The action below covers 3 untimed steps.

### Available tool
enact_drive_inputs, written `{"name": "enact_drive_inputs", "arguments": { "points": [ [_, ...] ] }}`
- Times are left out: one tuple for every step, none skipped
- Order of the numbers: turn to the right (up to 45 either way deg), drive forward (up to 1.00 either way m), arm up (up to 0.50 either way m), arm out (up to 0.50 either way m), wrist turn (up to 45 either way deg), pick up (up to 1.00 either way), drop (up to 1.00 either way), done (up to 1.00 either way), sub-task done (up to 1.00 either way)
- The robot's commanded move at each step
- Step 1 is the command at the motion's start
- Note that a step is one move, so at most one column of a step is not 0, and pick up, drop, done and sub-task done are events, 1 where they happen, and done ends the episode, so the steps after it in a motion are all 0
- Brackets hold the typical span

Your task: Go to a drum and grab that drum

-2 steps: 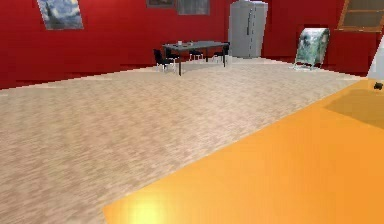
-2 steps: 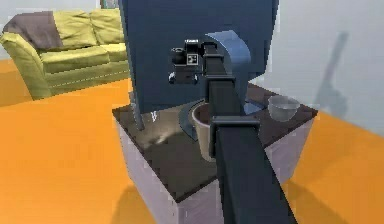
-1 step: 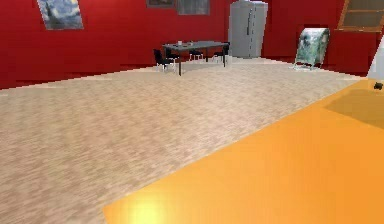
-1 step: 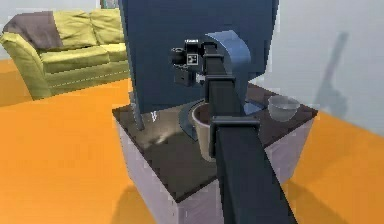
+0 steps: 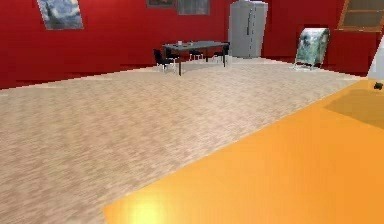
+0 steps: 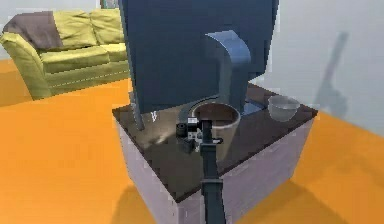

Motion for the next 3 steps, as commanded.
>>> {"name": "enact_drive_inputs", "arguments": {
  "points": [
    [0.0, 0.0, 0.0, 0.0, 0.0, 1.0, 0.0, 0.0, 0.0],
    [0.0, 0.0, 0.1, 0.0, 0.0, 0.0, 0.0, 0.0, 0.0],
    [0.0, 0.0, 0.0, 0.0, 0.0, 0.0, 0.0, 1.0, 0.0]
  ]
}}
